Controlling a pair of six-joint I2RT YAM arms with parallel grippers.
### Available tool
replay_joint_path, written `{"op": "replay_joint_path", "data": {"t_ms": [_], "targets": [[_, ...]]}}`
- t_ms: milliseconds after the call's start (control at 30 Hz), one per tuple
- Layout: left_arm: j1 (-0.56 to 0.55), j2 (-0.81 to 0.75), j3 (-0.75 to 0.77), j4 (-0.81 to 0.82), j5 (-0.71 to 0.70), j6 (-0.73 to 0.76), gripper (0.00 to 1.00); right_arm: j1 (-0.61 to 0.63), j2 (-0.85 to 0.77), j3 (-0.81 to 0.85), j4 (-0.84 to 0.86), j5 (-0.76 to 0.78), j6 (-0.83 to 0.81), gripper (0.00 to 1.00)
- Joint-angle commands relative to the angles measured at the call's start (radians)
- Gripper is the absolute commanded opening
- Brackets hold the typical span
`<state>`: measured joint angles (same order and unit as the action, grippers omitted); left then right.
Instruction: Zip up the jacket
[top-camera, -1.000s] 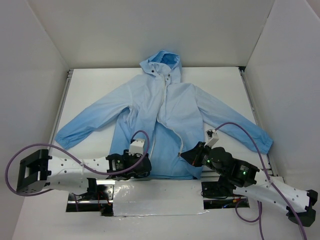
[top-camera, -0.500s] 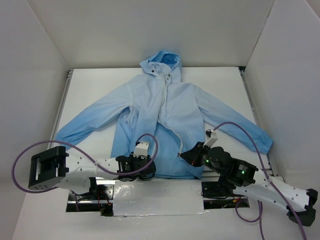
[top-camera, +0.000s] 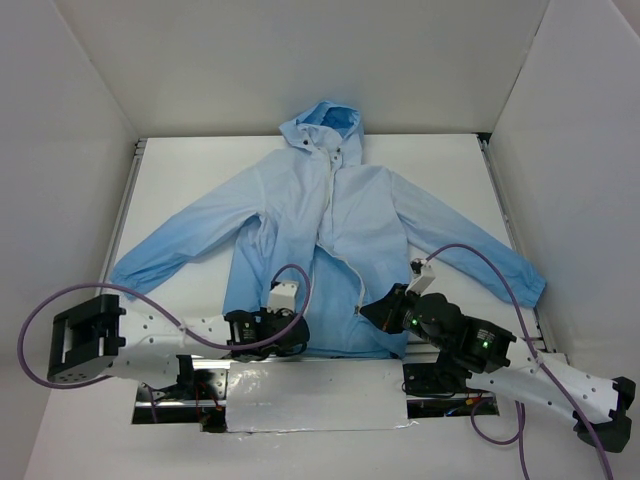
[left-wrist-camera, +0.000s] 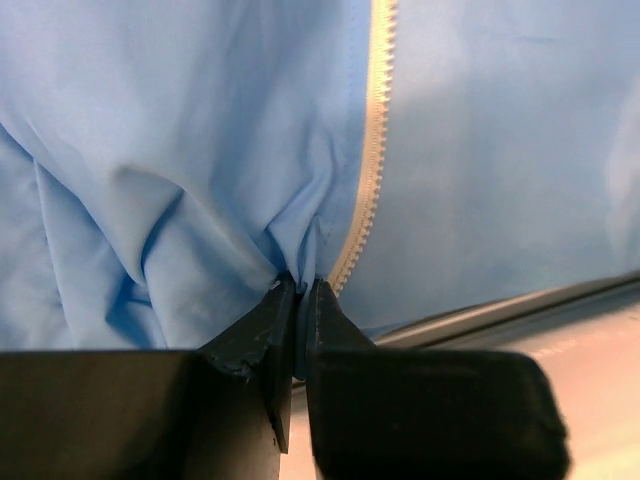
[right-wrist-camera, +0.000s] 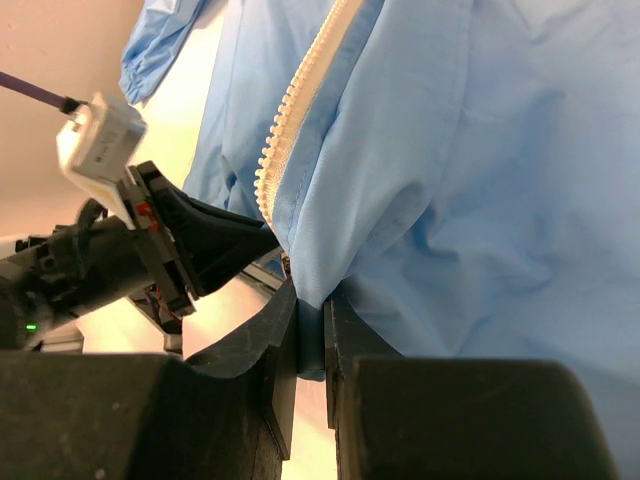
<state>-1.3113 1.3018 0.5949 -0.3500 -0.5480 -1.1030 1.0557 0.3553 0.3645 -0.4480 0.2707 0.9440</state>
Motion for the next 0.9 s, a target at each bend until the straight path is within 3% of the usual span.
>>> {"op": "replay_joint_path", "data": {"t_ms": [0, 167, 433, 567, 700, 867], "targets": [[0.001, -0.07, 0.0, 0.0, 0.002, 0.015, 0.0, -0.002, 0.01, 0.005, 0.078, -0.011, -0.024, 0.0], [0.007, -0.189, 0.013, 0.022, -0.041, 0.04, 0.0, -0.002, 0.066, -0.01, 0.133, -0.054, -0.04, 0.0], [0.012, -0.328, -0.009, 0.137, -0.082, 0.026, 0.0, -0.002, 0.2, -0.041, 0.357, -0.195, -0.047, 0.0], [0.011, -0.331, -0.017, 0.166, -0.113, -0.113, 0.0, -0.002, 0.264, -0.058, 0.457, -0.22, 0.019, 0.0], [0.001, -0.297, -0.076, 0.31, -0.148, -0.234, 0.0, -0.002, 0.293, -0.091, 0.535, -0.196, 0.156, 0.0], [-0.081, -0.245, -0.112, 0.48, -0.354, -0.371, 0.0, 0.0, 0.269, -0.121, 0.552, -0.165, 0.229, 0.0]]}}
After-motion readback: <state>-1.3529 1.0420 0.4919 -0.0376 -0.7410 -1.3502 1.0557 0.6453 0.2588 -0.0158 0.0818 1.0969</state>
